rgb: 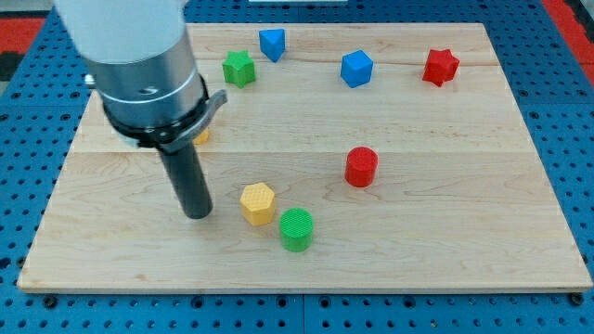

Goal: Move the green star along with the yellow heart towards the bottom center

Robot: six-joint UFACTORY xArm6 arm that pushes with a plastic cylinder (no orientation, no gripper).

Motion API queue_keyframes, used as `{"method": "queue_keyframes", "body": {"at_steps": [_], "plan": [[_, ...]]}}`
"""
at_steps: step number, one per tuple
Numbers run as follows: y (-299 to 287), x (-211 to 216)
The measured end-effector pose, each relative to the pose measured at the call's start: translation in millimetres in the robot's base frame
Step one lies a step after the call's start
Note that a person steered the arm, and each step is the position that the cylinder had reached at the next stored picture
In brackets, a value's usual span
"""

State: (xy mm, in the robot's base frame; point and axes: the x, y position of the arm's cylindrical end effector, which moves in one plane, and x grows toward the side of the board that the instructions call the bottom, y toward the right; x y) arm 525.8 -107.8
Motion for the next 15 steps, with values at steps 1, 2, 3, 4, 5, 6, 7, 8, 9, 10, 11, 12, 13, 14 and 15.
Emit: {"method": "queue_keyframes", "body": {"at_steps": [1, 2, 3, 4, 5, 6, 7, 8, 9, 10, 11, 12, 13, 14, 15], "plan": [[5, -54], [60, -140], [103, -189], [71, -228], [55, -240], [3, -256], [-32, -262], [-42, -258], [-42, -229], [-42, -171], [-65, -169], [-100, -172], [-91, -140], [-36, -113], [-33, -131]]}}
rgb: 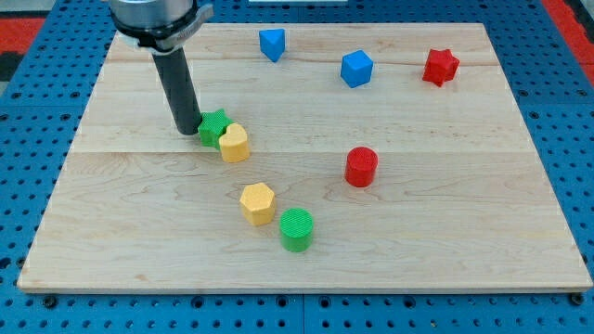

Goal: Move the green star along with the yellow heart towards the bottom center

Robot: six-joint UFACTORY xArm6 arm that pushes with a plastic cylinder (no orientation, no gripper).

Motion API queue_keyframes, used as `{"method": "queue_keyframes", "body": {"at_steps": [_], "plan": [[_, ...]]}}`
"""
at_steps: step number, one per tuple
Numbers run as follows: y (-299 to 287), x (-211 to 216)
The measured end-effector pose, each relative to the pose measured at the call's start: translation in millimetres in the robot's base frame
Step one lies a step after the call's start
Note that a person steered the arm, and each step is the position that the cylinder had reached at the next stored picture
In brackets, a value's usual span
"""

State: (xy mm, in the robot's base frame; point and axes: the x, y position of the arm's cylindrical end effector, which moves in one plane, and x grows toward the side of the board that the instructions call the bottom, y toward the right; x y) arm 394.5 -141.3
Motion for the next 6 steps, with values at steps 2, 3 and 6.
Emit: {"method": "queue_keyframes", "body": {"at_steps": [2, 3, 6], "plan": [[52, 25], [75, 44], [93, 86]]}}
